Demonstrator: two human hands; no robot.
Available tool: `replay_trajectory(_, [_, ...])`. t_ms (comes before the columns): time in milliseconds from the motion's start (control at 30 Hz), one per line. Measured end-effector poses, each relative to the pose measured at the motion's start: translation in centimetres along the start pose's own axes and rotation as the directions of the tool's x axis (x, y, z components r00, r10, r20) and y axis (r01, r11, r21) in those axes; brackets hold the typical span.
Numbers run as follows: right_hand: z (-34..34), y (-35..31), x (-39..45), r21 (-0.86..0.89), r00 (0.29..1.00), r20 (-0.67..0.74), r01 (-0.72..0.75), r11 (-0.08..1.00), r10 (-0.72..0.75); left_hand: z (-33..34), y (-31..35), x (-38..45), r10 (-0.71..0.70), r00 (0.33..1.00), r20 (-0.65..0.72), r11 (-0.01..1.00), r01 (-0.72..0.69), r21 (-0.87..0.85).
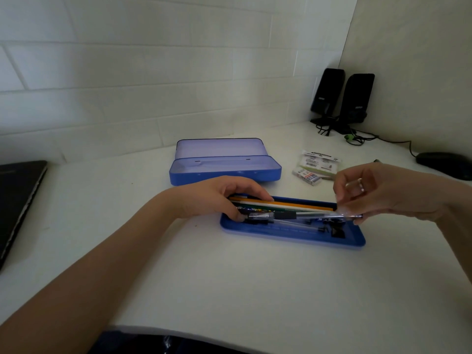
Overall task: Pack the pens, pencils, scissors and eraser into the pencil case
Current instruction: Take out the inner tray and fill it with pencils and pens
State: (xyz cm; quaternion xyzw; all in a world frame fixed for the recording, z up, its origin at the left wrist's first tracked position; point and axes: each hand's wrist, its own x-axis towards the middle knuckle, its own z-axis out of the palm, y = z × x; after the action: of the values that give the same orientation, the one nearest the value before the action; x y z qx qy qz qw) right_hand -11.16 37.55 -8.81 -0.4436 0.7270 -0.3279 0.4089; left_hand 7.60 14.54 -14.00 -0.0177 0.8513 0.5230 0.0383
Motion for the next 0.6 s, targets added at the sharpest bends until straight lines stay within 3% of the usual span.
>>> replay_trajectory(300, [4.1,-0.9,1.4,-0.186,0.999,-0.046,0.001,0.982,-0.01,0.2,0.1,-0.1,-0.019,1.0,-0.01,0.999,0.02,0.036])
replay_trajectory(433, [3.8,-0.7,1.8,-0.279,0.983,-0.181,-0.03,0.96,-0.022,0.3,0.2,0.0,-0.019,1.0,-0.005,0.993,0.02,0.119])
replay_trajectory(500, [2.1,0.0,1.9,-0.244,0.92,-0.39,-0.064,0.968,-0.037,0.3,0.1,0.0,-0.018,1.0,-0.001,0.995,0.018,0.101])
replay_trajectory(600, [-1.1,2.4,2.2,-0.322,0.679,-0.724,-0.173,0.931,-0.124,0.3,0.0,0.1,-0.009,1.0,-0.013,0.998,0.01,0.068])
